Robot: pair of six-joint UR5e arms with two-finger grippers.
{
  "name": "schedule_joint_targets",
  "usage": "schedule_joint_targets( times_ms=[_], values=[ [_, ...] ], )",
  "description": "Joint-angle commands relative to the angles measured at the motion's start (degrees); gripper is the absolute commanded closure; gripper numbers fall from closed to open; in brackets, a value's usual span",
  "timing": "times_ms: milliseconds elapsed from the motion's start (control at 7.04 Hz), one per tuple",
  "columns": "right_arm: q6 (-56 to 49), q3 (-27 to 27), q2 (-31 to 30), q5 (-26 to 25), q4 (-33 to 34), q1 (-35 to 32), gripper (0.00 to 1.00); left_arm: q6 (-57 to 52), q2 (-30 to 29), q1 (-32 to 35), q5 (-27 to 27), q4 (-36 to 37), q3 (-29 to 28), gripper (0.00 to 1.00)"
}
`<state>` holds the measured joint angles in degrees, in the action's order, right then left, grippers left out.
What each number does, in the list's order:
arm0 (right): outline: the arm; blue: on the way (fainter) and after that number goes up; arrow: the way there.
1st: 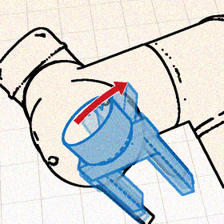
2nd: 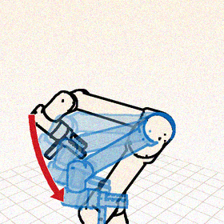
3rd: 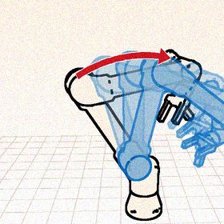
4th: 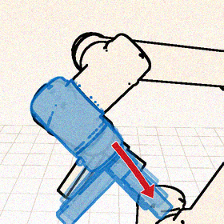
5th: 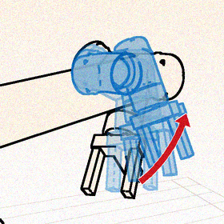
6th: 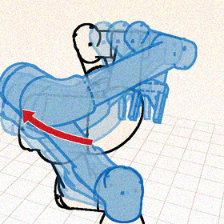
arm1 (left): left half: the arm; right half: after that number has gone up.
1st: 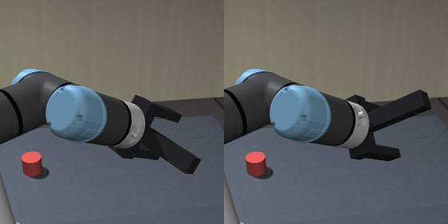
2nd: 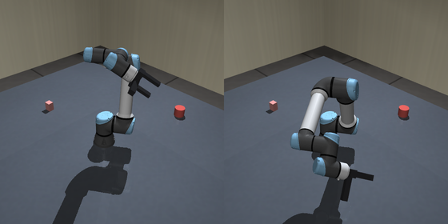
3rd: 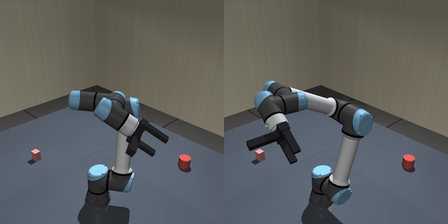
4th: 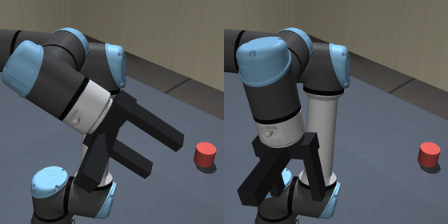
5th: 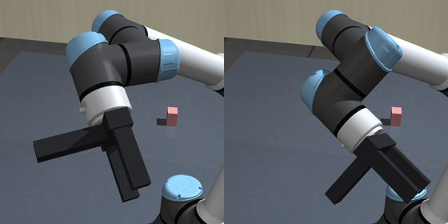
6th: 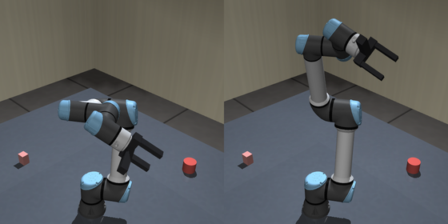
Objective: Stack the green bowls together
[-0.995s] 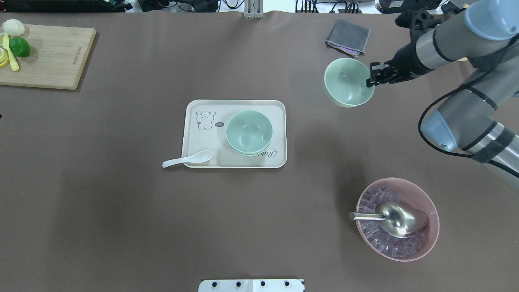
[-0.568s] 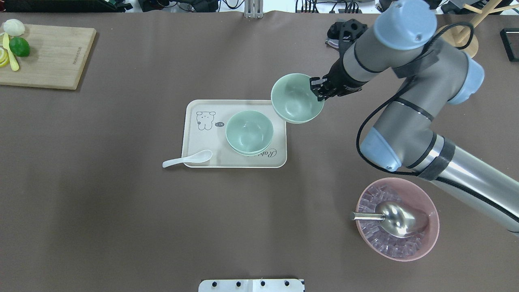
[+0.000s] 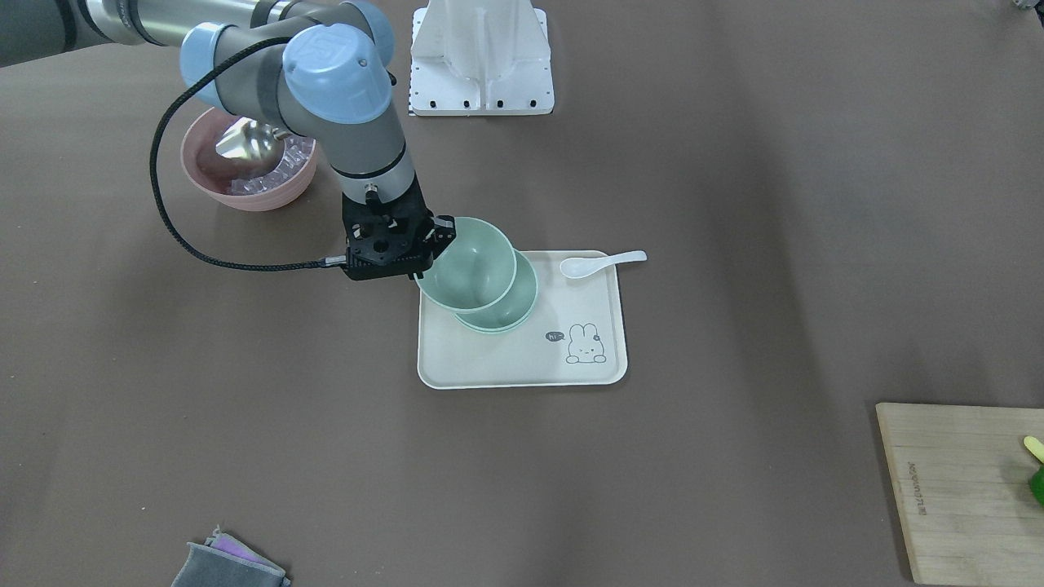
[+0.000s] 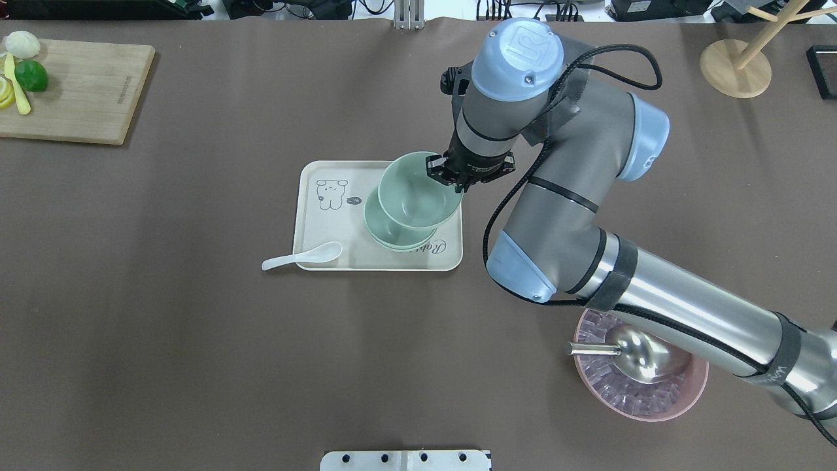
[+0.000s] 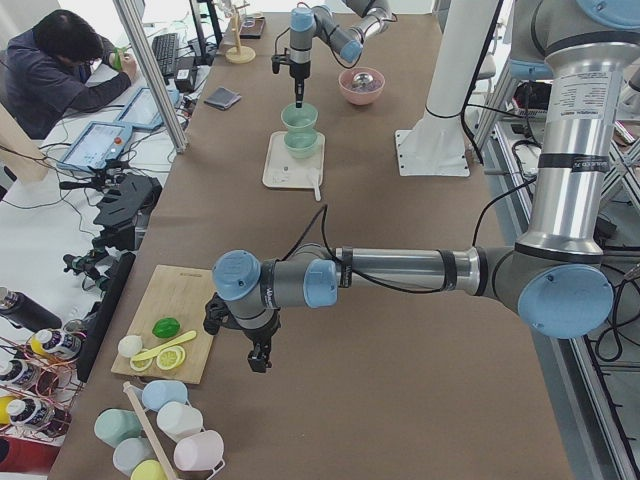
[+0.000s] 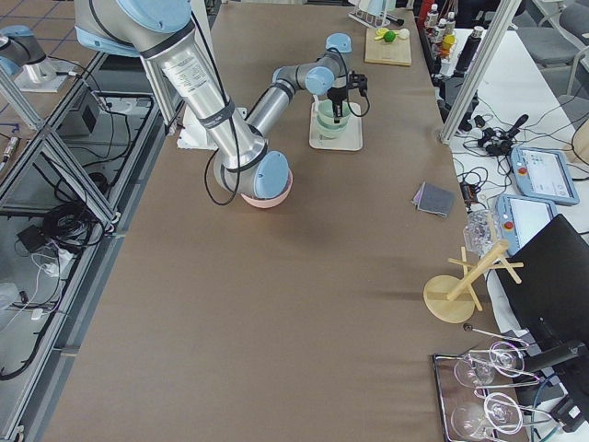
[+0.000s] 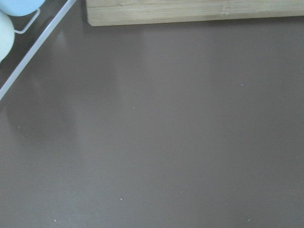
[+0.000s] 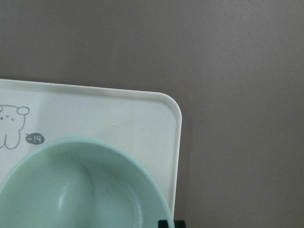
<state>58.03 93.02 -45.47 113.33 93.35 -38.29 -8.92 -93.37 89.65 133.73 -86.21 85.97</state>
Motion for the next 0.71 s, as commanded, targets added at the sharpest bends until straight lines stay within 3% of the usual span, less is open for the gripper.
schedule_joint_targets(
  times_ms=[0, 568],
  values=[
    [-0.11, -2.31, 1.88, -0.13, -0.09, 1.28, 1.0, -0.14, 0.12, 0.17, 0.04, -0.27, -0.89, 0.01],
    [0.07, -5.04, 1.7, -0.22, -5.36, 1.47, 1.0, -0.14, 1.44, 0.17, 0.13, -0.54, -0.45, 0.02]
  ],
)
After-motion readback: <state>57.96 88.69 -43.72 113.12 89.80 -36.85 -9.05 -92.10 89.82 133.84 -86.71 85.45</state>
